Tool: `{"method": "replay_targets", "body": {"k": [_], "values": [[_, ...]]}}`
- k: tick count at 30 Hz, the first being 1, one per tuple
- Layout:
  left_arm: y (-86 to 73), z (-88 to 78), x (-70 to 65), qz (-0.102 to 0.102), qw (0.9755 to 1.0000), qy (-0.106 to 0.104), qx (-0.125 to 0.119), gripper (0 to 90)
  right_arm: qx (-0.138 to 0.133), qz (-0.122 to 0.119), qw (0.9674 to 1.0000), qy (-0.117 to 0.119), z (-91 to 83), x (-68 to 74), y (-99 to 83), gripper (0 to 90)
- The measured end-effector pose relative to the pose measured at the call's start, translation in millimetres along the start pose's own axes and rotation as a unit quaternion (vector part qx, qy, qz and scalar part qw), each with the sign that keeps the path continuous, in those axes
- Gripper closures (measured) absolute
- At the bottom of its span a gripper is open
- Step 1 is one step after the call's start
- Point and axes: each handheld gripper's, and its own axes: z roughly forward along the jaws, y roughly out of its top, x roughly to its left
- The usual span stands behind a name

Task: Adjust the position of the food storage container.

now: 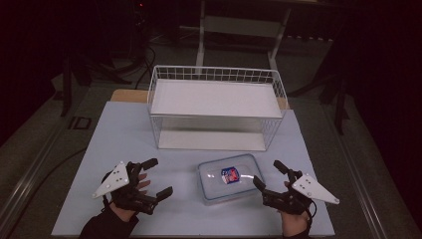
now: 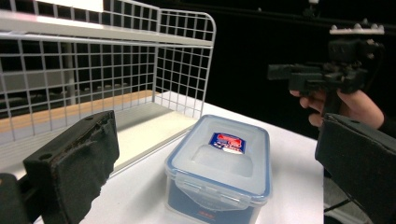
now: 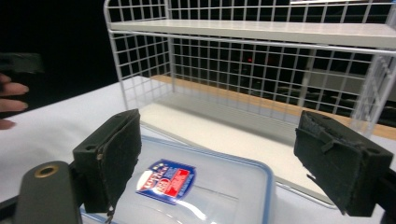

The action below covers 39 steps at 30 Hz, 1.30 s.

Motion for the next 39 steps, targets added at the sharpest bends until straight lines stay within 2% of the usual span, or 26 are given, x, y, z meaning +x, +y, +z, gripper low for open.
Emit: {"method": "replay_targets", "body": {"k": [2,5,7,8,11,13,15,16,17,18,20,21,22,23,26,27,29,34,36,39], "values": [[1.2,0.0,-2.3,0.003,1.0000,0.003,-0.003,0.0,-0.005,-0.005,0.9999,0.010,-0.7,-1.4,1.8,14.4],[2.4,-0.2,-3.6,0.010,0.9999,0.003,-0.007,0.0,-0.011,-0.008,0.9998,0.011,-1.5,-1.5,2.5,13.9],[3.6,-0.5,-5.8,0.024,0.9997,0.001,-0.010,0.0,-0.023,-0.024,0.9994,0.013,-3.7,-2.3,5.7,12.9],[2.7,-0.1,-5.4,0.024,0.9997,0.001,-0.007,0.0,-0.024,-0.020,0.9994,0.017,-4.1,-4.5,6.7,10.6],[-0.2,0.4,-2.2,0.021,0.9998,0.004,0.001,0.0,-0.020,-0.011,0.9997,0.006,-2.6,-9.8,8.3,10.5],[-1.1,-0.3,0.4,0.018,0.9998,0.006,0.000,0.0,-0.020,-0.005,0.9996,0.017,-1.8,-16.1,9.4,13.6],[-1.8,-1.4,2.7,0.014,0.9999,0.008,-0.002,0.0,-0.008,-0.010,0.9999,0.003,1.4,-22.8,9.6,14.9],[-1.8,-1.4,2.7,0.014,0.9999,0.008,-0.002,0.0,-0.008,-0.010,0.9999,0.003,1.4,-22.8,9.6,14.9],[-1.9,-2.4,4.7,0.017,0.9998,0.012,0.000,0.0,0.004,-0.008,1.0000,0.004,3.2,-27.3,8.8,20.7],[-1.7,-2.8,5.1,0.017,0.9998,0.011,-0.001,0.0,0.031,-0.010,0.9995,-0.003,6.7,-37.3,5.4,27.6],[-2.3,-3.7,5.2,0.016,0.9998,0.010,-0.003,0.0,0.045,-0.001,0.9990,-0.003,8.7,-47.5,1.6,46.1],[-2.8,-4.1,5.5,0.016,0.9998,0.010,-0.001,0.0,0.053,-0.003,0.9986,-0.007,10.1,-51.7,-0.1,51.3],[-3.3,-4.0,5.9,0.012,0.9999,0.010,0.000,0.0,0.067,-0.008,0.9976,-0.017,12.2,-55.4,-2.1,59.7],[-3.8,-4.0,6.1,0.011,0.9999,0.010,0.001,0.0,0.083,-0.005,0.9963,-0.023,14.5,-59.2,-4.7,64.0],[-4.7,-3.1,5.3,0.008,0.9999,0.008,0.003,0.0,0.116,0.010,0.9929,-0.025,20.0,-69.6,-14.5,85.7],[-5.0,-2.8,5.0,0.009,0.9999,0.005,0.005,0.0,0.128,0.013,0.9914,-0.026,21.5,-72.3,-17.2,89.8],[-6.0,-1.6,4.0,0.014,0.9999,0.002,0.008,0.0,0.143,0.020,0.9892,-0.024,24.3,-75.6,-22.1,90.0],[-7.5,-0.3,4.2,0.015,0.9998,-0.004,0.014,0.0,0.189,0.049,0.9807,-0.004,35.5,-79.7,-39.9,90.0],[-8.0,-0.1,4.8,0.014,0.9998,-0.003,0.015,0.0,0.199,0.053,0.9786,0.010,39.4,-78.9,-44.3,90.0],[-8.0,-0.8,5.2,0.013,0.9998,-0.005,0.012,0.0,0.201,0.054,0.9778,0.030,42.6,-74.7,-45.4,90.0]]}}
